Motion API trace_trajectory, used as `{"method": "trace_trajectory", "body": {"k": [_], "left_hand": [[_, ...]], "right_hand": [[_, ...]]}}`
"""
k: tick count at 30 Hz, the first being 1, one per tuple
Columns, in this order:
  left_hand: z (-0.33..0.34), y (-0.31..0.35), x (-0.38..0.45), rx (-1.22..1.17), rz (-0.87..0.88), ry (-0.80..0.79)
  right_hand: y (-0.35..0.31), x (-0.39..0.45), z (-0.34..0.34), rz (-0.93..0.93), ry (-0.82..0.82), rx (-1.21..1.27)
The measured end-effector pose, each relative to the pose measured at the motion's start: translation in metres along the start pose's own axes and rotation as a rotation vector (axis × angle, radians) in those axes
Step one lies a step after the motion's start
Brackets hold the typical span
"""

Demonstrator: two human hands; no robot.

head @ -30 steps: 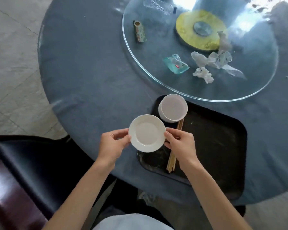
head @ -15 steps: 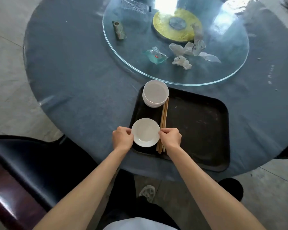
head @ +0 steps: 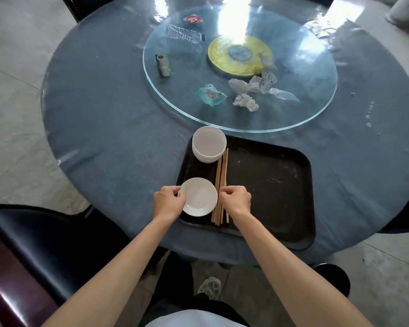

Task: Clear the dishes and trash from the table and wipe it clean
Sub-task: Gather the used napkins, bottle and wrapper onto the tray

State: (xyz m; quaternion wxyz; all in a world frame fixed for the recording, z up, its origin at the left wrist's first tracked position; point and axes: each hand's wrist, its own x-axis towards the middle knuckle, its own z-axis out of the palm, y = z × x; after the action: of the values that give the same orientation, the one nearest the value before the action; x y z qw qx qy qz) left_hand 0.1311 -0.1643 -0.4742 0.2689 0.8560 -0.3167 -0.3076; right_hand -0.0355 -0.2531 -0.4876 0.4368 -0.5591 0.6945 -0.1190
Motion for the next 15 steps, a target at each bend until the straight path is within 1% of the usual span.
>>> {"method": "trace_trajectory", "body": {"k": [3,6,8,12,15], "left_hand": [[-0.006,0.022,0.006,0.018,0.150,0.050],[-0.012,0.057,0.018,0.074,0.352,0.105],[-0.017,0.084,0.031,0.134,0.459,0.108],[-0.024,0.133,0.066,0.214,0.527,0.025],[-0.023,0.163,0.103,0.244,0.545,0.005]], "right_hand": [[-0.005,0.001,-0.030,-0.113,0.017,0.001],[-0.017,0.013,-0.065,-0.230,0.078,-0.008],[-0.028,0.025,-0.087,-0.302,0.127,-0.023],[-0.058,0.062,-0.125,-0.389,0.161,-0.083],[-0.079,0.101,-0.139,-0.413,0.153,-0.120]]}}
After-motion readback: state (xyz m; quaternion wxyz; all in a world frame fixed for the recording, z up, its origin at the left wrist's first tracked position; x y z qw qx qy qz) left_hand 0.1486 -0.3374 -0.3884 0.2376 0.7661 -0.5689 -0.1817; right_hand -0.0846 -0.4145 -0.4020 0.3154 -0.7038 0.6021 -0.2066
